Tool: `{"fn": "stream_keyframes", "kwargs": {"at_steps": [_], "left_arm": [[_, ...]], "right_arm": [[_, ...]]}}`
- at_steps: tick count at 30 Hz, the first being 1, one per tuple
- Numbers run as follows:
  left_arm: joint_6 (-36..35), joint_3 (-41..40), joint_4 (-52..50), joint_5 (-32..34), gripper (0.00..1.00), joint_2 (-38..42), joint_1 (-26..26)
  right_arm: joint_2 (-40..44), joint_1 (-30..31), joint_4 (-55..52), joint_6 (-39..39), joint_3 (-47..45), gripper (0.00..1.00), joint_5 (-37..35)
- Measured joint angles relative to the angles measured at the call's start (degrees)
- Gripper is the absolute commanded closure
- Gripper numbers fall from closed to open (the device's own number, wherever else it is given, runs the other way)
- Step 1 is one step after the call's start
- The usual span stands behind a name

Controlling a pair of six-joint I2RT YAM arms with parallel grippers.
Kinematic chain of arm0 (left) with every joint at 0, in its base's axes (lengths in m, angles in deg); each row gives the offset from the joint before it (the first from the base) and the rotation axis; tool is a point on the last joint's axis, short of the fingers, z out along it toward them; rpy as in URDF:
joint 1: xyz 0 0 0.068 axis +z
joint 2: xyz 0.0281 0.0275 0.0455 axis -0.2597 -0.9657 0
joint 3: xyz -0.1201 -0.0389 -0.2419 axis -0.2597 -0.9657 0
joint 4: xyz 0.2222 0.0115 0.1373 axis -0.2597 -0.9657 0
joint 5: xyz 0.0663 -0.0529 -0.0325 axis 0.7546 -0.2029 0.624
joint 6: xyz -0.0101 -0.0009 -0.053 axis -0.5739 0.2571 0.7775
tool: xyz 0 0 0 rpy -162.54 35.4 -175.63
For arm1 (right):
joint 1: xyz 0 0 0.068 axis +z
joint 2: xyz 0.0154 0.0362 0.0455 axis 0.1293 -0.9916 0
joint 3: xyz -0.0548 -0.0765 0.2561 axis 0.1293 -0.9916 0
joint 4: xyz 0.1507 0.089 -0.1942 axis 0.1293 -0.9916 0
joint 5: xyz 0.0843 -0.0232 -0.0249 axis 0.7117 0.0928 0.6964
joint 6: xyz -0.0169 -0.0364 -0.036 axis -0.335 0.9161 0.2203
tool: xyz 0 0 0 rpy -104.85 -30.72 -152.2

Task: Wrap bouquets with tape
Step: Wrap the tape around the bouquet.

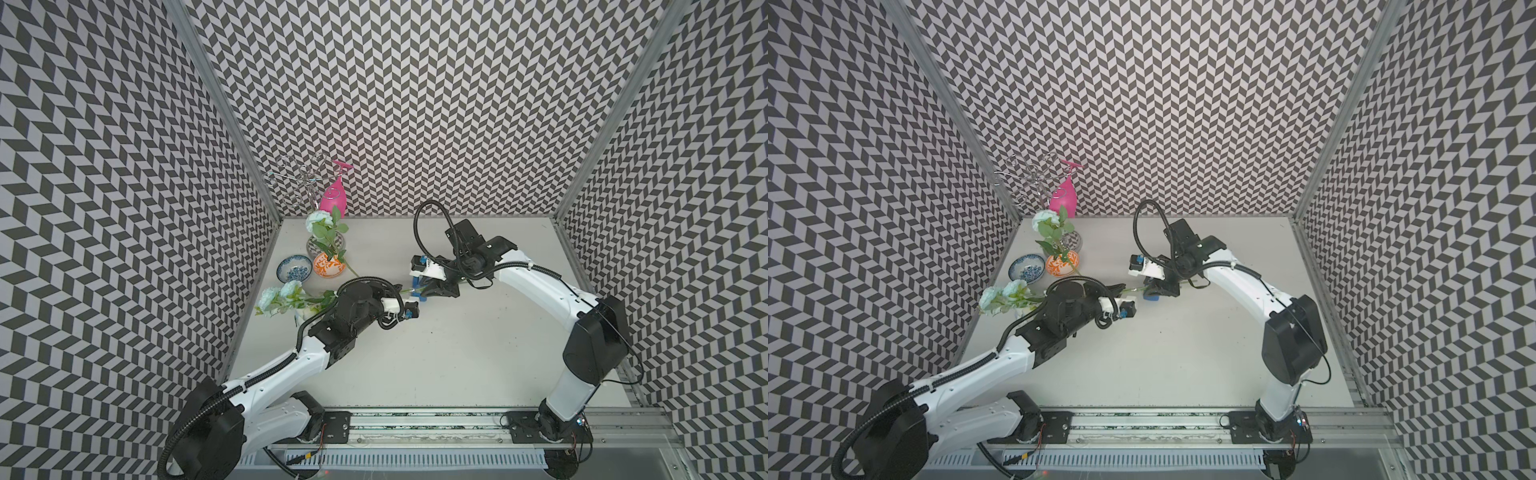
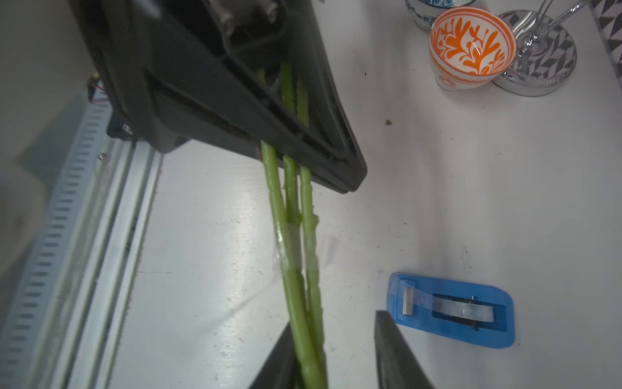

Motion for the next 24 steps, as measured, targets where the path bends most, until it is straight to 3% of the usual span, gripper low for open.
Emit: {"fn": "stream_keyframes", "kwargs": {"at_steps": [3,4,9,16,24], "left_arm": [[1.05,0.04,-0.57,0.79,0.66,0.76,0.46],[1.53,0.07,-0.76,0.46,0.62,1.31,0.33],[3.91,0.46,-0.79,-1.90,0.59,4.96,-0.07],[7.26,2.89,-2.62,-5.03,0.36,8.70,-0.04],[14.05,7.61,-5.51,-14.91,0.30,17.25,3.32]], "right_arm": [[1.53,0.92,2.25,-0.22,-2.45,1.00,-1.22],[2.49,1.03,4.04,-0.44,-3.76,1.00,-2.40],[7.54,0.72,13.25,-1.51,-11.32,1.00,-6.03],[15.91,0.55,25.31,-1.09,-20.87,1.00,-6.43],[19.21,1.77,30.88,2.64,-24.59,1.00,-9.75]]}}
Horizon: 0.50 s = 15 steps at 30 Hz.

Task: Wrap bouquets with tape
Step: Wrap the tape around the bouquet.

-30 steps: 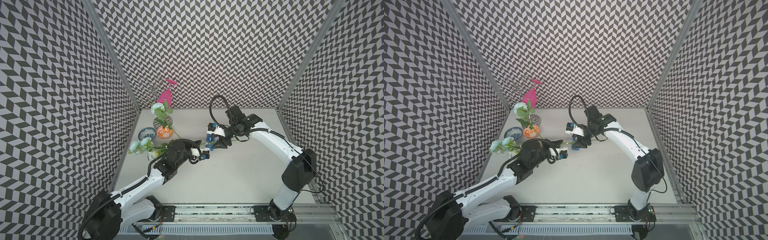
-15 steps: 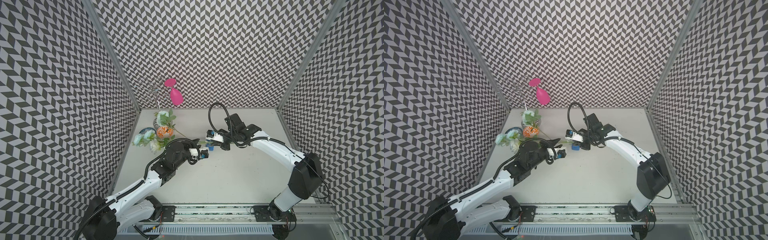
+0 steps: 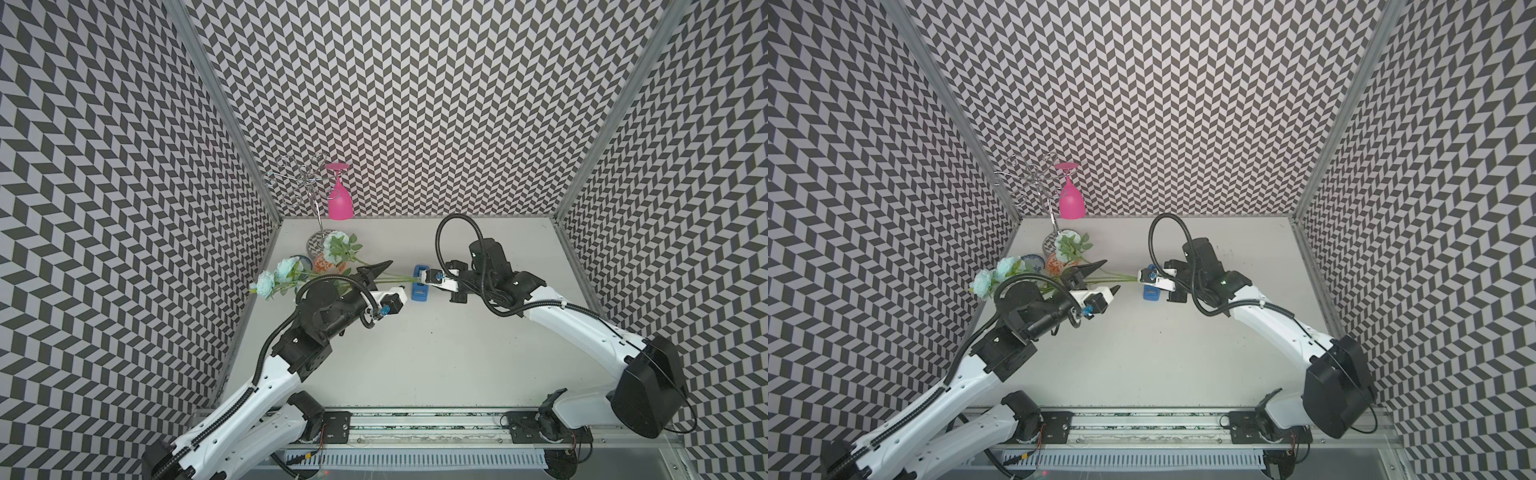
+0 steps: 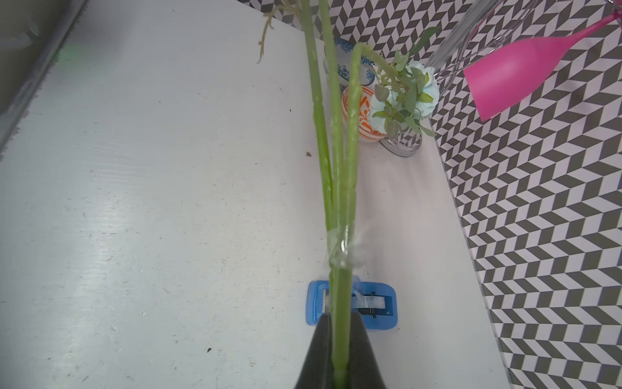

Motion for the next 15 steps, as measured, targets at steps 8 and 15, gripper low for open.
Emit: {"fn": "stream_keyframes", "kwargs": {"at_steps": [8,15], "left_arm": [[7.41,6.60,-0.74,-6.56,0.27,0.55,4.81],[5.84,16.24,-9.97,-12.20,0.23,-3.80,6.01]], "right_arm": [[2.45,4.55,9.92,4.11,-7.28,1.00,-10.71],[10.25,9.22,26.47,12.59,-20.52,1.00,-19.91]]}}
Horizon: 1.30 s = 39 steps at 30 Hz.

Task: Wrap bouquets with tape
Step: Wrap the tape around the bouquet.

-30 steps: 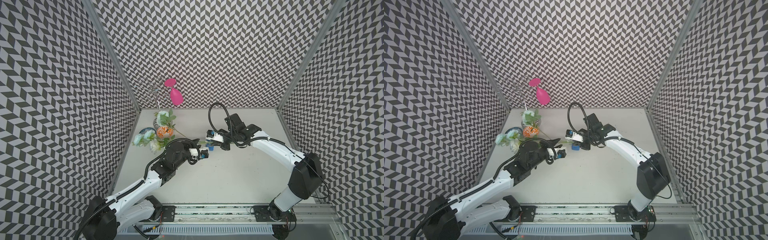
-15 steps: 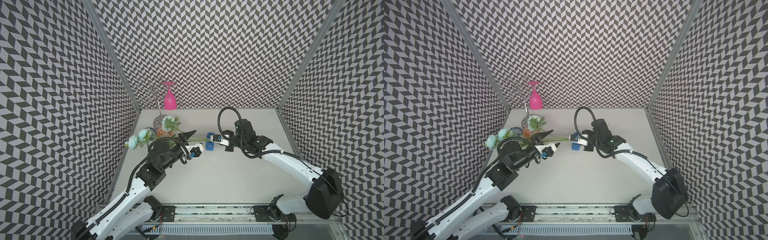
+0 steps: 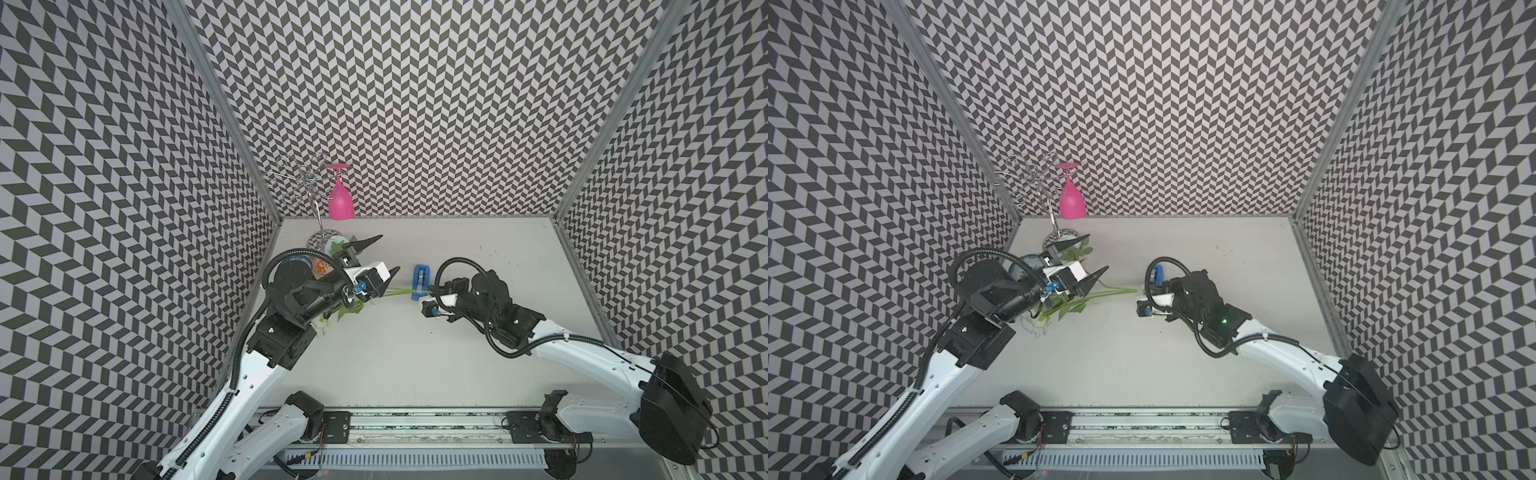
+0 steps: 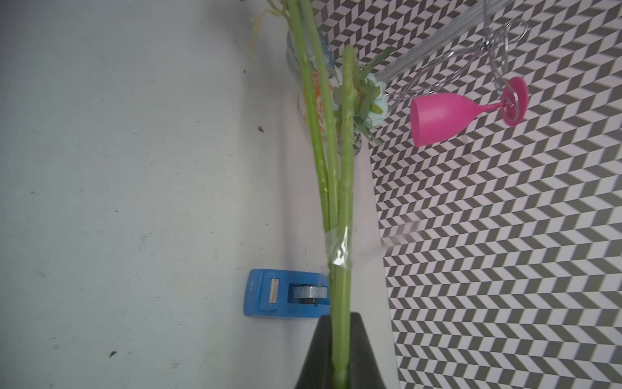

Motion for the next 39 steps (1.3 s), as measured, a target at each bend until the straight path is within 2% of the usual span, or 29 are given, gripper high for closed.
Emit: {"fn": "stream_keyframes", "kwargs": {"at_steps": [5,10,14,17,21,25,30,32,36,39], "left_arm": [[-5.07,1.95,-8.57,-2.64,0.21,-2.69,0.00],[-9.77,2.23,-16.65,-2.43,0.15,-6.67,0.00],[-13.03,2.91,-20.06,-0.50,0.16,-10.54,0.00],[-15.10,3.63,-22.03,1.22,0.21,-13.92,0.00],[-17.68,4.46,-24.20,2.60,0.38,-17.29,0.00],[-18.84,4.72,-26.10,3.54,0.71,-18.91,0.00],[-19.50,4.76,-27.56,4.63,0.90,-20.74,0.00],[-20.17,4.76,-28.11,4.94,0.99,-20.94,-0.15],[-20.59,4.79,-28.35,7.06,1.00,-20.98,-0.37],[-20.39,4.79,-27.69,9.29,1.00,-20.76,-0.22]], "right_arm": [[1.97,1.75,9.86,5.55,-4.35,1.00,-5.40],[2.69,3.48,16.00,10.56,-7.06,1.00,-8.87],[2.69,5.35,19.23,13.84,-7.67,1.00,-10.84],[2.69,5.97,19.61,15.45,-7.76,1.00,-11.98],[2.69,6.58,20.61,17.27,-8.20,1.00,-13.40],[2.69,7.17,23.74,20.17,-9.90,1.00,-14.64],[2.67,7.32,29.38,24.20,-12.76,0.99,-16.59],[2.67,7.54,31.56,24.96,-13.84,0.93,-17.20],[2.84,8.55,32.70,24.09,-14.16,0.69,-17.40],[4.83,10.60,25.57,17.90,-11.82,0.49,-17.35]]}}
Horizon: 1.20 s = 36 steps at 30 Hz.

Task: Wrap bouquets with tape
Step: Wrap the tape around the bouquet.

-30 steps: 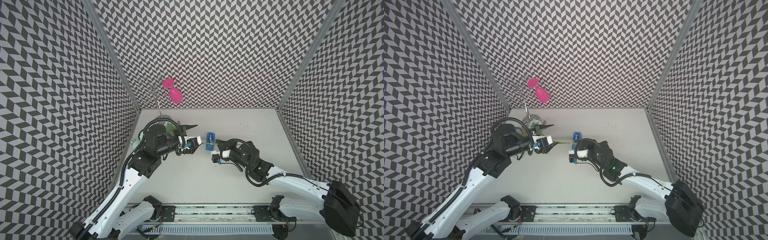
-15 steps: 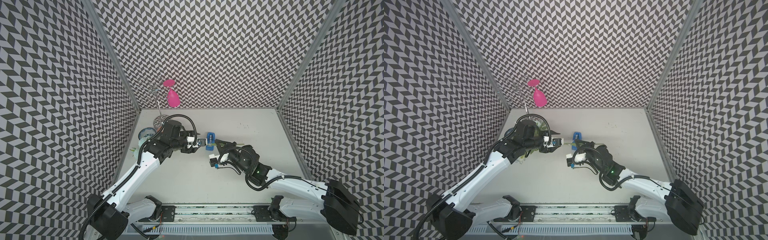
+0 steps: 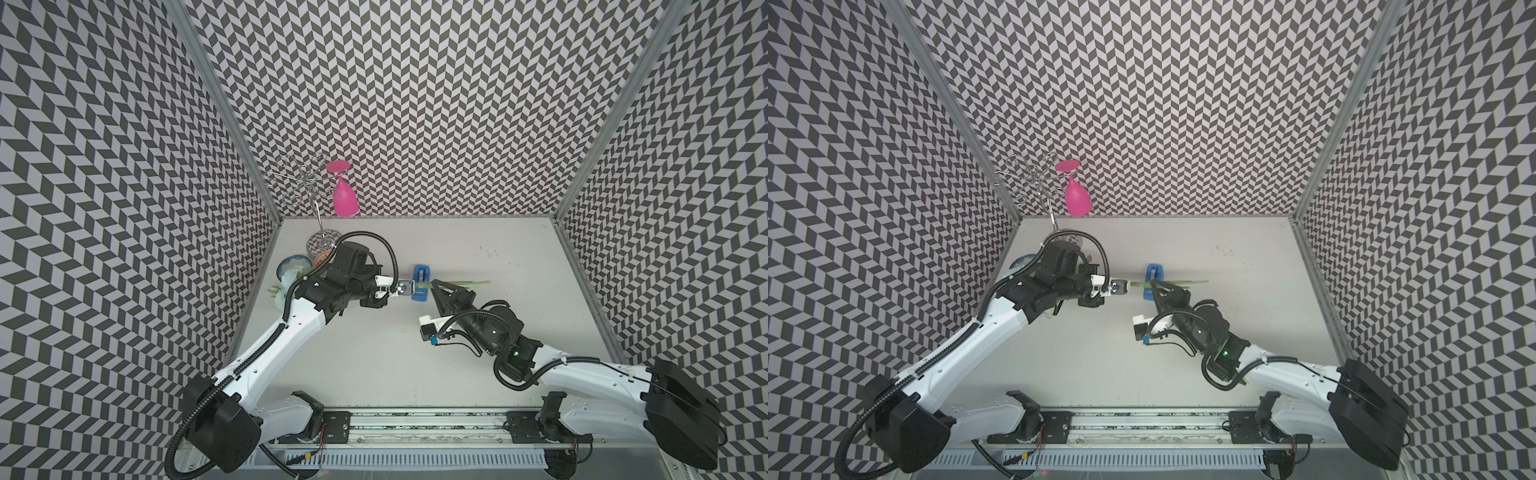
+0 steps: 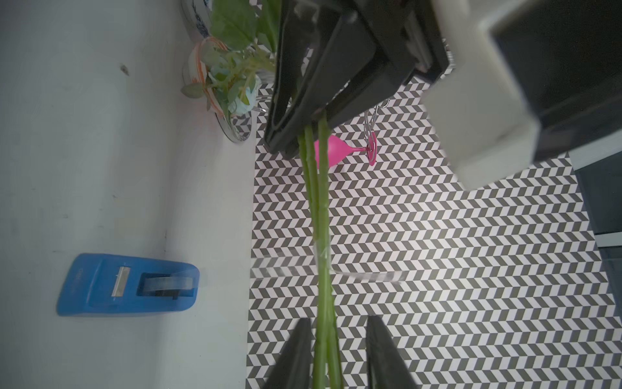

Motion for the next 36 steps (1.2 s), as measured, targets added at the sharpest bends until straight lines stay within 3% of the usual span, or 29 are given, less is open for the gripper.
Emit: {"fn": "stream_keyframes", "kwargs": {"at_steps": [8,12,16,21,26,36], "left_arm": [[-2.25,-6.67,8.94,11.52,1.00,6.93,-3.87],[-6.01,-15.45,18.25,16.87,1.00,11.91,-6.54],[-10.71,-22.21,27.96,21.42,1.00,14.93,-8.74],[-17.53,-27.41,39.47,26.99,1.00,15.67,-11.56],[-24.17,-33.00,51.06,30.80,1.00,15.37,-13.09],[-29.24,-35.93,59.41,34.14,1.00,12.81,-14.12]], "right_arm": [[10.75,-0.63,-32.30,-31.52,16.94,0.27,13.66],[10.84,-9.84,-43.78,-46.62,28.39,0.26,26.51],[2.45,-18.75,-56.61,-54.25,43.60,0.25,35.71],[-15.47,-20.94,-74.73,-52.92,61.61,0.25,41.24],[-28.92,-20.98,-88.61,-46.80,66.42,0.27,43.78],[-34.93,-21.05,-97.98,-38.71,70.01,0.36,46.31]]}}
